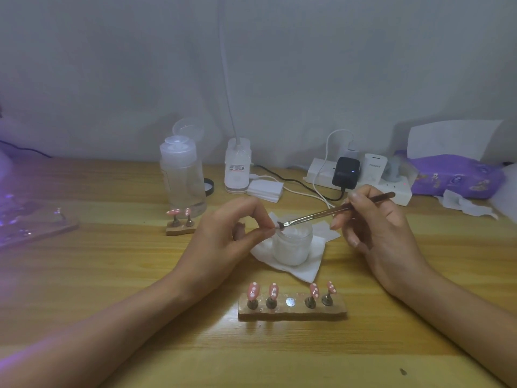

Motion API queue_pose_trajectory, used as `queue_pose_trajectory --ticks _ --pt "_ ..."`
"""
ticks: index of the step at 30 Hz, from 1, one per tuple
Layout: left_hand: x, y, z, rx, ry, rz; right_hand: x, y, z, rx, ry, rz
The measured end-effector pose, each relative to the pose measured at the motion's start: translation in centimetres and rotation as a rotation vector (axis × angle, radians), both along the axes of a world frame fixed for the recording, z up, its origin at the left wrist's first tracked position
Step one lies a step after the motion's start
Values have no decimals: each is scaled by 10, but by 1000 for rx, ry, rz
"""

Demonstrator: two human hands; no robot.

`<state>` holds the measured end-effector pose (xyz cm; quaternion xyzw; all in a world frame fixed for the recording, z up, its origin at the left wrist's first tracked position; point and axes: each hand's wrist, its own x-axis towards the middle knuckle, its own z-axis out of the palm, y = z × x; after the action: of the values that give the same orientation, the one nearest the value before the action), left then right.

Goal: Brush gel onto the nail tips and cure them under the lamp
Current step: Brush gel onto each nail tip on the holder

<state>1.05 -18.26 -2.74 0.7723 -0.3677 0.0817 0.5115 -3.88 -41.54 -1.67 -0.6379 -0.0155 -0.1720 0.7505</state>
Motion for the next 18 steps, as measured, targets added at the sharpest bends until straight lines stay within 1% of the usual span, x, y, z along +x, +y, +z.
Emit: queue_pose_trajectory --ticks 3,8,11,13,16,18 --pt "1 0 0 0 -9 11 1 -2 -1 34 14 -46" --pt "0 -1 1 -5 -24 -1 2 -1 -1 2 -10 12" --pt "0 -1 2 4 -27 4 3 -3 -1 36 12 -40" --pt "0 -1 2 3 -27 3 3 -3 -1 58 -8 -37" --pt "-1 -1 1 -6 -20 4 2 -1 -1 32 -22 6" --pt "-1 -1 1 -6 -16 1 2 -1 -2 22 3 -15"
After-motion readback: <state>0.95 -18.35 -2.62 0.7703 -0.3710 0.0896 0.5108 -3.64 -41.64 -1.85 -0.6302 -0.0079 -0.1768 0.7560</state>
